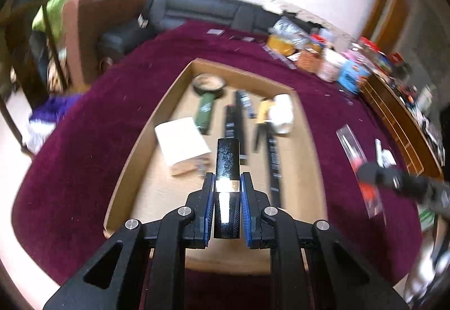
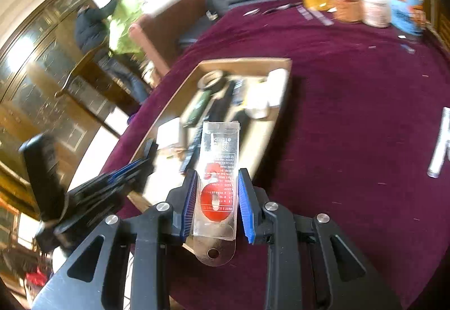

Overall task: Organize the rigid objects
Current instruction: 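Carry lipstick to the tray and release it with left tool while right carries packet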

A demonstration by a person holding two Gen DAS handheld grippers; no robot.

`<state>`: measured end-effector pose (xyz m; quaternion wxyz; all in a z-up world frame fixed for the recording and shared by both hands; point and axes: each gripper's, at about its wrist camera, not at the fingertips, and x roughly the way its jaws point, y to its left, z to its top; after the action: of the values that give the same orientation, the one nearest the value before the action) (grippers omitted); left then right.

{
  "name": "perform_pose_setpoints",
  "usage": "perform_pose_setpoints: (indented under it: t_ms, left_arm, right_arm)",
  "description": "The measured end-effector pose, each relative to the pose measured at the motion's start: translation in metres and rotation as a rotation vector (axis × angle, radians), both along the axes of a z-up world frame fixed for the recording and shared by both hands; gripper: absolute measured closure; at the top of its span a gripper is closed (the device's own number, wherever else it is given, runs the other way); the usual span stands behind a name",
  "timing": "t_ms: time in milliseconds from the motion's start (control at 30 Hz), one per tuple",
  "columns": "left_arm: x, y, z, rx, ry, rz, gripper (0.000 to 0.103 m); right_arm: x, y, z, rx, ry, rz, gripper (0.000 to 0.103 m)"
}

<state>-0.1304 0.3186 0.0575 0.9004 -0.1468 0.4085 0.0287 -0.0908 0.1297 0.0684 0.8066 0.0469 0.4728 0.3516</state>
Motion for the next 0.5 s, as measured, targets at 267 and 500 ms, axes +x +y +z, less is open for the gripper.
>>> perform_pose_setpoints:
  t_ms: [267,500]
  left_arm:
    - [0.01,0.021,-0.028,-0.046,0.041,0.018,0.088]
    - [-0.004,0.026,-0.017,-0.02,-0.04,0.047,0.064]
  right_arm:
    - [-0.004,0.058,-0.037,-0.038,0.099,0.102,0.076]
    - [-0.007,0.071,-0.057,-0.108,0.096,0.108,0.074]
